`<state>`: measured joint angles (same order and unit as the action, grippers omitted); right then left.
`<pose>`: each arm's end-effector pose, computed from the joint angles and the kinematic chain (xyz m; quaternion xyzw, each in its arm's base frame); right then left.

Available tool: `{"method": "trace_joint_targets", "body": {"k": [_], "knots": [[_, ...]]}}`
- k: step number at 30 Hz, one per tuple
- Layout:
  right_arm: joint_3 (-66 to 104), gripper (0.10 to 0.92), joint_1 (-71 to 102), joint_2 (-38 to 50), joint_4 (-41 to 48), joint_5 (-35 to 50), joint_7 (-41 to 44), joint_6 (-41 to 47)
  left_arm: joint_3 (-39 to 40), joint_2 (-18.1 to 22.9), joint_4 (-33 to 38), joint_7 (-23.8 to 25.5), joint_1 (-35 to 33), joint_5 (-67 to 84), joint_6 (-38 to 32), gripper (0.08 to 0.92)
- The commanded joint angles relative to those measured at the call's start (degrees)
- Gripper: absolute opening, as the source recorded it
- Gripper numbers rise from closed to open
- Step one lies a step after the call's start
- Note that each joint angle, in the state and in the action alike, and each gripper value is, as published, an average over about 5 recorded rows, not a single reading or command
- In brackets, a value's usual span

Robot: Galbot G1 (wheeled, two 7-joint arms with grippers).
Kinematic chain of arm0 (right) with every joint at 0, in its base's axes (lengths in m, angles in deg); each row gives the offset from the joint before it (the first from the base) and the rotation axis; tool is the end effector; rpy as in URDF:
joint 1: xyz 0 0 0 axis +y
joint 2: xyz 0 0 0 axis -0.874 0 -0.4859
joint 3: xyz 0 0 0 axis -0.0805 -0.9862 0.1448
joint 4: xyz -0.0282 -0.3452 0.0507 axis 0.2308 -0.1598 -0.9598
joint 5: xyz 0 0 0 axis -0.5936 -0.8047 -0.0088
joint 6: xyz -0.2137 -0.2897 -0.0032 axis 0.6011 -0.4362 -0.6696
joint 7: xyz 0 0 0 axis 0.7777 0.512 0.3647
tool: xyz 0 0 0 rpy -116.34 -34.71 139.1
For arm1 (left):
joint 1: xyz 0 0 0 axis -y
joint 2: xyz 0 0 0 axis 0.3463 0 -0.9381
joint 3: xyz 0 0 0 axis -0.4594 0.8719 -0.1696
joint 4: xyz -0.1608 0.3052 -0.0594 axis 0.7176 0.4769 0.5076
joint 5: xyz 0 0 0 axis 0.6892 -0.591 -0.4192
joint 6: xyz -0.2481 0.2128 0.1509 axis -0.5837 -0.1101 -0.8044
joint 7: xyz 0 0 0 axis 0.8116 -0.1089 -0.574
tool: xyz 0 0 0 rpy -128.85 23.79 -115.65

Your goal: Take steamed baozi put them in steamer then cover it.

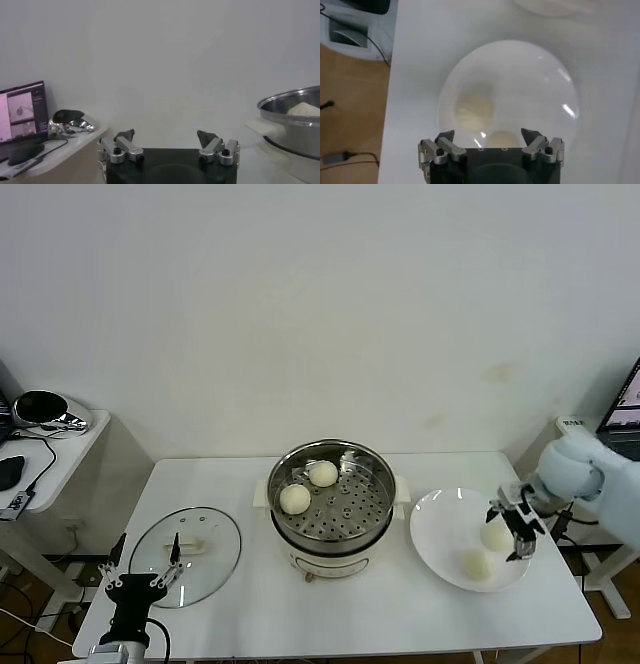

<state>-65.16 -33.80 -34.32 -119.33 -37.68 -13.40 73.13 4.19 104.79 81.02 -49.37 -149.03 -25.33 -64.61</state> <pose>0.4522 -0.1893 -0.1651 0.5210 -0.4869 0.5541 0.4295 0.1457 0.0870 -0.3028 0.0659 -0.9904 -0.1214 0.0020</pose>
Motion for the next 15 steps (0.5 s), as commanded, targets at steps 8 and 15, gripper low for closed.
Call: {"method": "trace_joint_targets", "body": {"k": [8,15], "knots": [[7.25,0.823,12.11,-6.83,8.91,-3.49,-2.32,-1.59,-0.5,0.09,-0.6,-0.03,0.06,-0.03,-0.05,0.823],[8.05,0.823,12.5,-9.08,10.99,-2.82,-3.68,-1.19,-0.32,0.11,-1.27,-0.02,0.61,-0.08,-0.04,0.823]]}}
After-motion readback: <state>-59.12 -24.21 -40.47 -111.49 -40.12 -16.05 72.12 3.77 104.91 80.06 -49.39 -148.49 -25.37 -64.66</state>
